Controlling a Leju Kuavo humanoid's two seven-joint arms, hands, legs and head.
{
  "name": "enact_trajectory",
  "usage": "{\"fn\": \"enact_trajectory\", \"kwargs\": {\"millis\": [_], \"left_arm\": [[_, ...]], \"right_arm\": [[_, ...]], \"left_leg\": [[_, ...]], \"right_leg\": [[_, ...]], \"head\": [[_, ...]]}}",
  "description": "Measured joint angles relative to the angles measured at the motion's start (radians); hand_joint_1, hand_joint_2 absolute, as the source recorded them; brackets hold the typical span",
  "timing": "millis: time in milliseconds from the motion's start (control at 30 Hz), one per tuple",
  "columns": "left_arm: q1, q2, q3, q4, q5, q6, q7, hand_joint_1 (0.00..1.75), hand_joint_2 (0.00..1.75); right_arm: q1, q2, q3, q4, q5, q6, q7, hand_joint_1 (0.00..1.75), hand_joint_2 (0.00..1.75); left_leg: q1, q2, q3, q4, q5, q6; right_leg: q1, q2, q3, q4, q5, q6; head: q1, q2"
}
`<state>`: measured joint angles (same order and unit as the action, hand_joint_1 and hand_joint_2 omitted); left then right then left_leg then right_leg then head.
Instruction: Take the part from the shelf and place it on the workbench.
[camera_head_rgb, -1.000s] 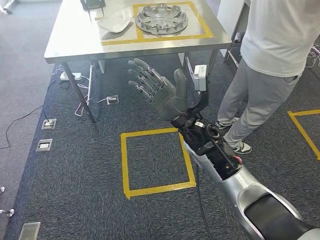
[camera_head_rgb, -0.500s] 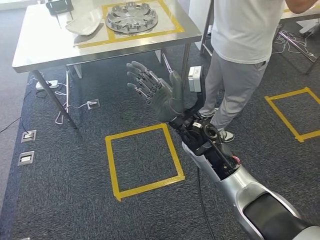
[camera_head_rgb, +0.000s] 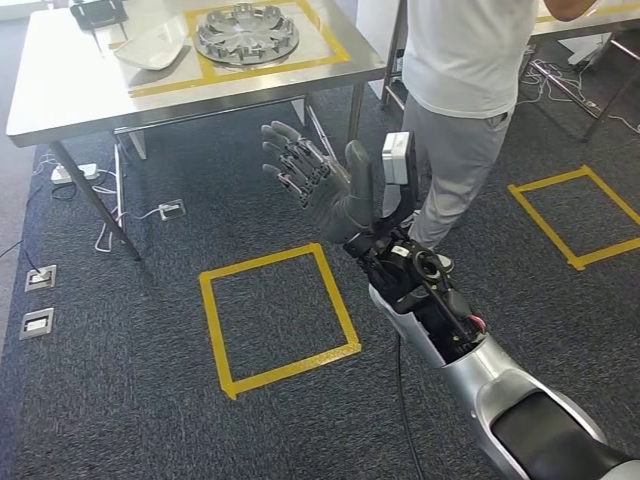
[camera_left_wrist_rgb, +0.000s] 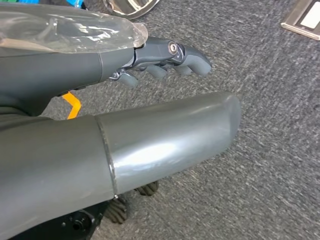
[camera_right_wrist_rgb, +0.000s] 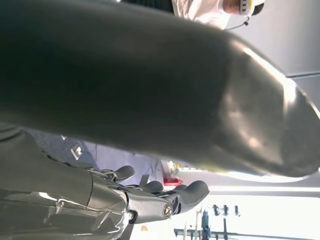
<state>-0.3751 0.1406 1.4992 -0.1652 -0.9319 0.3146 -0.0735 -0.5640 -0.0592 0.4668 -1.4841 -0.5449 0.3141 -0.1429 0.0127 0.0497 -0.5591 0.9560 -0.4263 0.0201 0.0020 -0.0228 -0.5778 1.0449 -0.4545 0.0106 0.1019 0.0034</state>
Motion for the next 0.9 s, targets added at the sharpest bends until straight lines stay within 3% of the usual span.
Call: {"fn": "enact_trajectory", "kwargs": {"millis": [67, 133, 200, 267, 333, 367, 400, 433, 500, 567, 633, 700, 767, 833, 867, 900], "left_arm": [[0.002, 0.001, 0.0, 0.0, 0.004, 0.0, -0.002, 0.0, 0.0], [0.006, 0.001, 0.0, 0.0, 0.008, 0.001, -0.005, 0.0, 0.0], [0.007, 0.0, 0.0, 0.0, 0.01, 0.002, -0.008, 0.0, 0.0], [0.009, 0.0, 0.0, 0.0, 0.01, 0.006, -0.011, 0.0, 0.0], [0.013, 0.0, 0.0, 0.0, 0.009, 0.011, -0.015, 0.0, 0.0], [0.016, 0.0, 0.0, 0.0, 0.008, 0.013, -0.016, 0.0, 0.0], [0.019, -0.001, 0.0, 0.0, 0.007, 0.014, -0.018, 0.0, 0.0], [0.021, -0.001, 0.0, 0.0, 0.006, 0.015, -0.018, 0.0, 0.0], [0.02, -0.001, 0.0, 0.0, 0.005, 0.015, -0.02, 0.0, 0.0], [0.017, 0.0, 0.0, 0.0, 0.004, 0.015, -0.02, 0.0, 0.0], [0.016, -0.001, 0.0, 0.0, 0.004, 0.016, -0.02, 0.0, 0.0], [0.016, -0.003, 0.0, 0.0, 0.004, 0.017, -0.021, 0.0, 0.0], [0.014, -0.005, 0.0, 0.0, 0.004, 0.018, -0.022, 0.0, 0.0], [0.016, -0.006, 0.0, 0.0, 0.004, 0.018, -0.023, 0.0, 0.0], [0.017, -0.006, 0.0, 0.0, 0.004, 0.018, -0.023, 0.0, 0.0], [0.018, -0.007, 0.0, 0.0, 0.004, 0.018, -0.023, 0.0, 0.0]], "right_arm": [[0.003, -0.001, -0.001, -0.011, 0.004, -0.003, 0.002, 0.0, 0.0], [0.019, -0.001, -0.003, -0.027, 0.01, -0.009, 0.006, 0.0, 0.0], [0.036, -0.002, -0.006, -0.044, 0.015, -0.016, 0.011, 0.0, 0.0], [0.041, -0.002, -0.007, -0.06, 0.017, -0.021, 0.019, 0.0, 0.0], [0.042, -0.002, -0.007, -0.07, 0.018, -0.027, 0.029, 0.0, 0.0], [0.043, -0.002, -0.007, -0.073, 0.018, -0.029, 0.033, 0.0, 0.0], [0.045, -0.002, -0.007, -0.077, 0.018, -0.031, 0.036, 0.0, 0.0], [0.046, -0.002, -0.007, -0.081, 0.018, -0.033, 0.037, 0.0, 0.0], [0.046, -0.002, -0.007, -0.09, 0.018, -0.035, 0.038, 0.0, 0.0], [0.048, -0.002, -0.008, -0.1, 0.018, -0.041, 0.04, 0.0, 0.0], [0.056, -0.004, -0.008, -0.111, 0.018, -0.046, 0.042, 0.0, 0.0], [0.069, -0.011, -0.011, -0.123, 0.017, -0.051, 0.043, 0.0, 0.0], [0.077, -0.018, -0.014, -0.136, 0.017, -0.055, 0.044, 0.0, 0.0], [0.085, -0.024, -0.016, -0.146, 0.016, -0.059, 0.046, 0.0, 0.0], [0.092, -0.026, -0.016, -0.15, 0.016, -0.06, 0.046, 0.0, 0.0], [0.1, -0.028, -0.016, -0.154, 0.015, -0.061, 0.047, 0.0, 0.0]], "left_leg": [[-0.004, 0.011, -0.003, 0.0, 0.003, -0.009], [-0.006, 0.025, -0.005, -0.001, 0.006, -0.02], [-0.003, 0.014, -0.011, 0.018, -0.012, -0.031], [-0.001, -0.022, -0.055, 0.114, -0.069, -0.04], [0.0, -0.041, -0.127, 0.26, -0.132, -0.044], [0.0, -0.043, -0.149, 0.303, -0.14, -0.045], [0.0, -0.044, -0.152, 0.308, -0.129, -0.044], [0.0, -0.045, -0.132, 0.267, -0.098, -0.043], [0.001, -0.064, -0.059, 0.119, -0.025, -0.036], [0.002, -0.085, -0.011, 0.017, 0.005, -0.029], [0.002, -0.083, -0.003, -0.003, 0.005, -0.022], [0.005, -0.07, -0.002, -0.007, 0.007, -0.013], [0.007, -0.056, -0.001, -0.01, 0.009, -0.005], [0.007, -0.042, -0.001, -0.01, 0.009, -0.002], [0.007, -0.035, -0.001, -0.01, 0.008, -0.002], [0.007, -0.028, -0.001, -0.009, 0.008, -0.002]], "right_leg": [[0.007, -0.016, 0.046, -0.087, 0.011, -0.01], [0.008, -0.005, 0.05, -0.097, 0.013, -0.018], [0.004, 0.009, 0.05, -0.104, 0.021, -0.028], [0.0, 0.02, 0.047, -0.109, 0.029, -0.038], [0.0, 0.034, 0.041, -0.109, 0.033, -0.043], [0.0, 0.043, 0.038, -0.109, 0.035, -0.044], [0.001, 0.052, 0.037, -0.108, 0.036, -0.043], [0.001, 0.061, 0.037, -0.108, 0.037, -0.042], [0.001, 0.076, 0.036, -0.105, 0.038, -0.04], [0.003, 0.089, 0.029, -0.101, 0.039, -0.032], [0.005, 0.102, 0.022, -0.099, 0.041, -0.022], [0.004, 0.09, 0.012, -0.081, 0.027, -0.01], [0.003, 0.055, -0.028, 0.005, -0.026, 0.002], [-0.002, 0.035, -0.093, 0.147, -0.092, 0.011], [-0.005, 0.032, -0.115, 0.197, -0.105, 0.014], [-0.008, 0.03, -0.119, 0.208, -0.099, 0.016]], "head": [[0.0, 0.0], [-0.004, 0.0], [-0.008, 0.0], [-0.016, 0.0], [-0.022, 0.0], [-0.023, 0.0], [-0.024, 0.0], [-0.024, 0.0], [-0.025, 0.0], [-0.026, 0.0], [-0.025, 0.0], [-0.022, 0.0], [-0.014, 0.0], [-0.006, 0.0], [-0.005, 0.0], [-0.004, 0.0]]}}
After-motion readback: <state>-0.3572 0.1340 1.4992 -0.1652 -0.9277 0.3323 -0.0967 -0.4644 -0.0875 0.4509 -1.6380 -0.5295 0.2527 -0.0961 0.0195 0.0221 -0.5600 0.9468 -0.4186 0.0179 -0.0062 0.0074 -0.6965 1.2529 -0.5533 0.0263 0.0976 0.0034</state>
